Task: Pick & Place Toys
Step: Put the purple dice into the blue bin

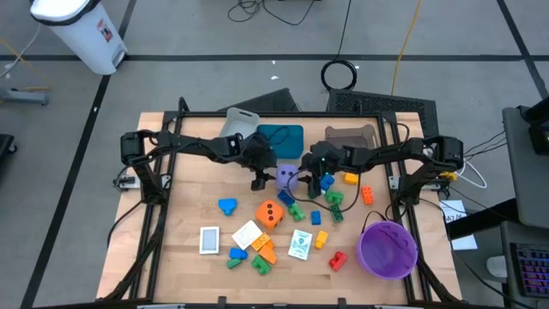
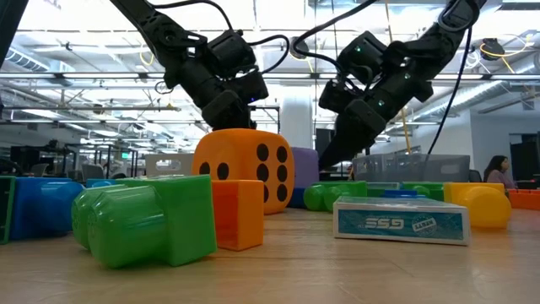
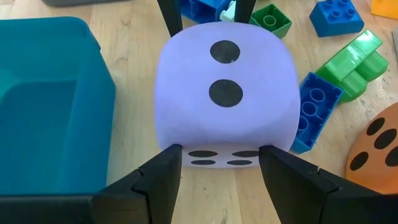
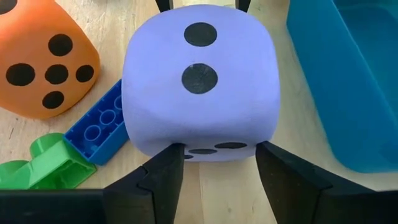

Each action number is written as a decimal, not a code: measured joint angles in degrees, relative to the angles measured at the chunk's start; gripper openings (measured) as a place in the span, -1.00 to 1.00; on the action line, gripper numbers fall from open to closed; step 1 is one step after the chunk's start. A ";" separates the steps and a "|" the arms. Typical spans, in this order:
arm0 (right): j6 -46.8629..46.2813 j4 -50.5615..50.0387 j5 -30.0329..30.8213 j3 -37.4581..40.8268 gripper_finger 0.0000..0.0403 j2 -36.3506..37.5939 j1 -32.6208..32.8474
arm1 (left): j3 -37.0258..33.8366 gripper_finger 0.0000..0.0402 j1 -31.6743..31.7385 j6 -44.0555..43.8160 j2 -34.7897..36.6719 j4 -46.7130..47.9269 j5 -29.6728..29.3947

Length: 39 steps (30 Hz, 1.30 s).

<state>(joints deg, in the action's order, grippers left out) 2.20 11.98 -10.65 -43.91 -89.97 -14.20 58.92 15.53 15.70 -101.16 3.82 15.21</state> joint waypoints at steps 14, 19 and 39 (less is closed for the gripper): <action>-0.16 -2.32 -0.05 -0.60 -0.07 -0.02 -0.15 | 2.43 0.11 0.00 0.19 0.24 -0.16 0.33; -0.38 -2.59 -0.05 -0.60 -0.08 0.15 -0.15 | 3.02 0.11 0.21 0.34 0.31 -0.60 0.45; 1.72 -11.47 -0.06 -5.01 -0.12 0.66 -0.13 | 3.02 0.11 0.59 -0.80 0.09 -0.48 0.24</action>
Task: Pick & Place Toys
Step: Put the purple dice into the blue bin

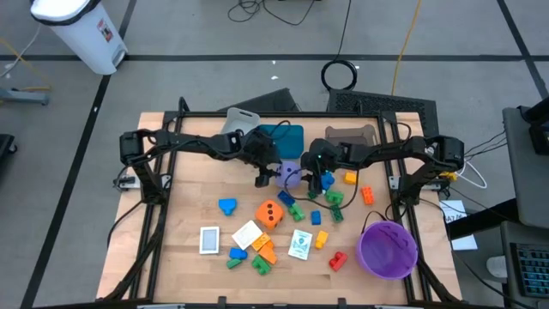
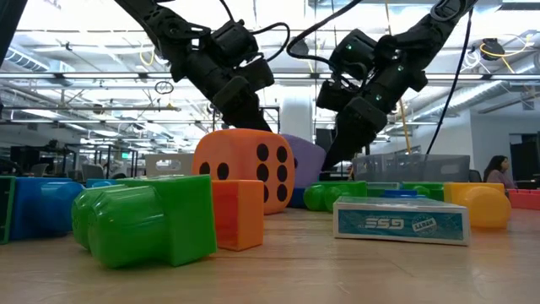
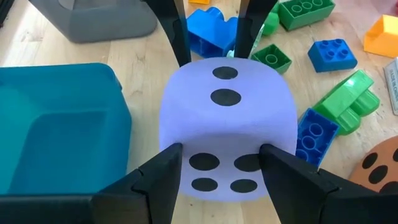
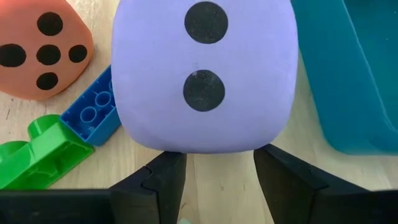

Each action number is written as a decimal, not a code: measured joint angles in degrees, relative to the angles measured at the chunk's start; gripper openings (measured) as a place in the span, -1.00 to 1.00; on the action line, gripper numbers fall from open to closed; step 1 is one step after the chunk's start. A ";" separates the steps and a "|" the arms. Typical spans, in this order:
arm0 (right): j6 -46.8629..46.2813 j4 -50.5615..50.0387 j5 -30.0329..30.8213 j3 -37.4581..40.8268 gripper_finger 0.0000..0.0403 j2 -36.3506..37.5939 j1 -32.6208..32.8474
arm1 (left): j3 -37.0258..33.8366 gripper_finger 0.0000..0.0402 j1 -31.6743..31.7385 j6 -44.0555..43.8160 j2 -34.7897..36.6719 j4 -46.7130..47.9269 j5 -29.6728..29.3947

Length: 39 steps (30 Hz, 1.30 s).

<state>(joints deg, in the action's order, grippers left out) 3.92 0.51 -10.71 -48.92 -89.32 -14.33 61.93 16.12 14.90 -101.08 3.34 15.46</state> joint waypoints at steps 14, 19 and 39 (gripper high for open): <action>1.50 -4.31 -0.17 -2.27 -0.15 1.23 -0.36 | 5.51 0.11 0.24 1.04 0.22 -0.04 0.58; 1.98 -4.32 -0.08 -3.50 -0.15 1.36 -1.47 | 5.55 0.11 0.87 0.82 0.26 -0.08 0.39; 8.17 -16.71 0.12 -11.25 -0.17 2.16 -5.60 | 5.12 0.11 3.75 1.52 2.65 0.88 -0.56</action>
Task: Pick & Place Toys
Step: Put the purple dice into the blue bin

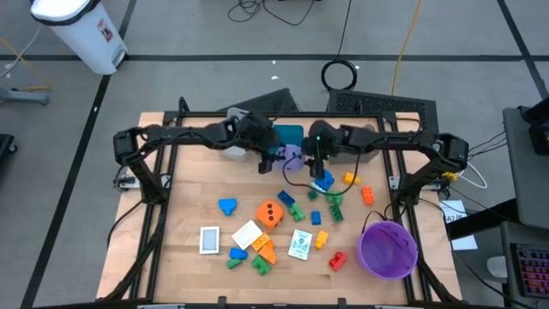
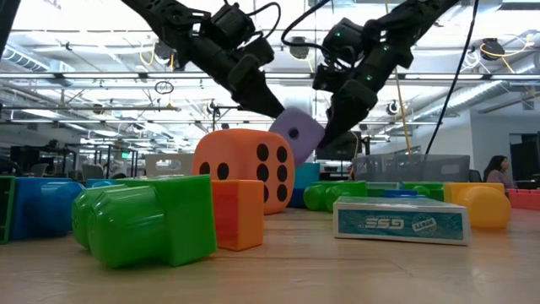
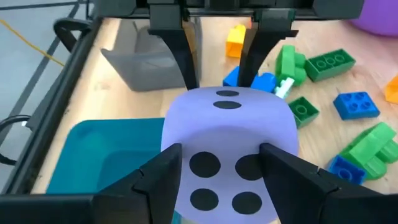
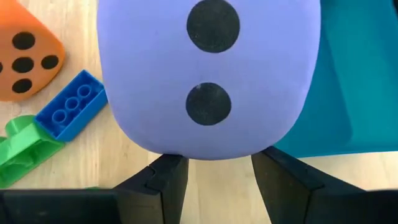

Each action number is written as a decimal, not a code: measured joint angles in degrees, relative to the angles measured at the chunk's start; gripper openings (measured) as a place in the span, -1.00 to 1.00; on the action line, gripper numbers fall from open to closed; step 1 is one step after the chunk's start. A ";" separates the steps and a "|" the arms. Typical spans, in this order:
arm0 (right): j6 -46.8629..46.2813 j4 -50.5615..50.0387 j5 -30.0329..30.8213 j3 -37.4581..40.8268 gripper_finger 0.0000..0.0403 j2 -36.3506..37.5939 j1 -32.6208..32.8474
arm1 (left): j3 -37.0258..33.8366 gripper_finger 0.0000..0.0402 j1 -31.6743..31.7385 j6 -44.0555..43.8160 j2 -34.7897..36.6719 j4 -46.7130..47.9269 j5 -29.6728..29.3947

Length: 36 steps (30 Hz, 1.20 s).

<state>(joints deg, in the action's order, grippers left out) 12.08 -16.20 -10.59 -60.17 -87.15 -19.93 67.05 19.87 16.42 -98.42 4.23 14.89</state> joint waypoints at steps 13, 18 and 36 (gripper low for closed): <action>1.09 -2.62 -0.15 -3.77 -0.17 0.00 -3.39 | 0.06 0.11 2.82 1.37 0.84 -1.62 -0.18; 2.53 -4.21 -1.27 -6.07 -0.17 -0.04 -5.12 | 0.06 0.11 4.35 1.53 1.29 -1.91 0.00; 2.29 5.86 -3.23 -6.60 -0.17 -0.85 -11.52 | 0.08 0.11 10.73 2.63 1.54 -4.45 -0.57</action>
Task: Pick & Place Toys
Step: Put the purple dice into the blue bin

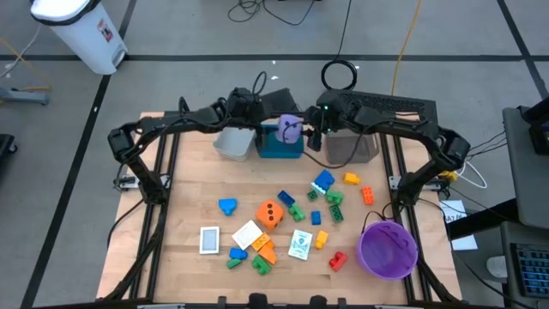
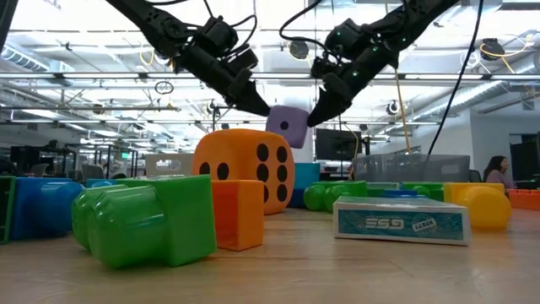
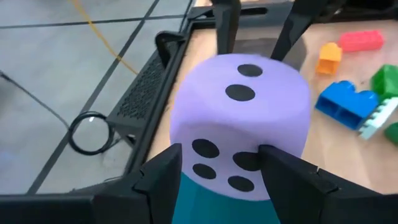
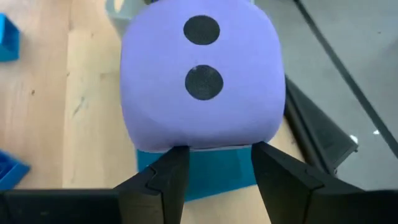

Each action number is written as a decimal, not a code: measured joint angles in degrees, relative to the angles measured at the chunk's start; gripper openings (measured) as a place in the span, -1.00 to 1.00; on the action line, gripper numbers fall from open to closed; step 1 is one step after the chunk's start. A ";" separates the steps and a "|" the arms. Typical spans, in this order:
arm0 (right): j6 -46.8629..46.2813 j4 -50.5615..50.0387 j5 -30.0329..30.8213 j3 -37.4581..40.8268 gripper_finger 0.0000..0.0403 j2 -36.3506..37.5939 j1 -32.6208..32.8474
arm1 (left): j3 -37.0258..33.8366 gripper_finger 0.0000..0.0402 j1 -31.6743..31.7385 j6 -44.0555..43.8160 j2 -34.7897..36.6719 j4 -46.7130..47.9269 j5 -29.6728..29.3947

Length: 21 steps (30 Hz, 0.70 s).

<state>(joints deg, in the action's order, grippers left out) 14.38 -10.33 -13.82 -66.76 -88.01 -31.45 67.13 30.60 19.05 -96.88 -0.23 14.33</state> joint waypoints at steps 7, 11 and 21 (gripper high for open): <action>-1.38 16.95 -4.61 -1.11 -0.18 -2.01 -0.87 | -0.33 0.11 1.24 0.21 -1.87 -0.81 0.11; -5.19 24.08 -6.48 -1.00 -0.17 -4.10 -0.67 | -0.15 0.11 0.96 -1.71 -3.40 -1.85 2.62; -5.59 19.48 -5.01 -0.48 -0.17 -4.93 -2.66 | -0.20 0.11 1.32 -1.67 -3.67 -0.78 -0.51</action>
<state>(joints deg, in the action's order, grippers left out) 8.79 9.15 -18.83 -67.24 -92.93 -34.11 66.94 31.92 17.37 -100.55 -1.01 13.82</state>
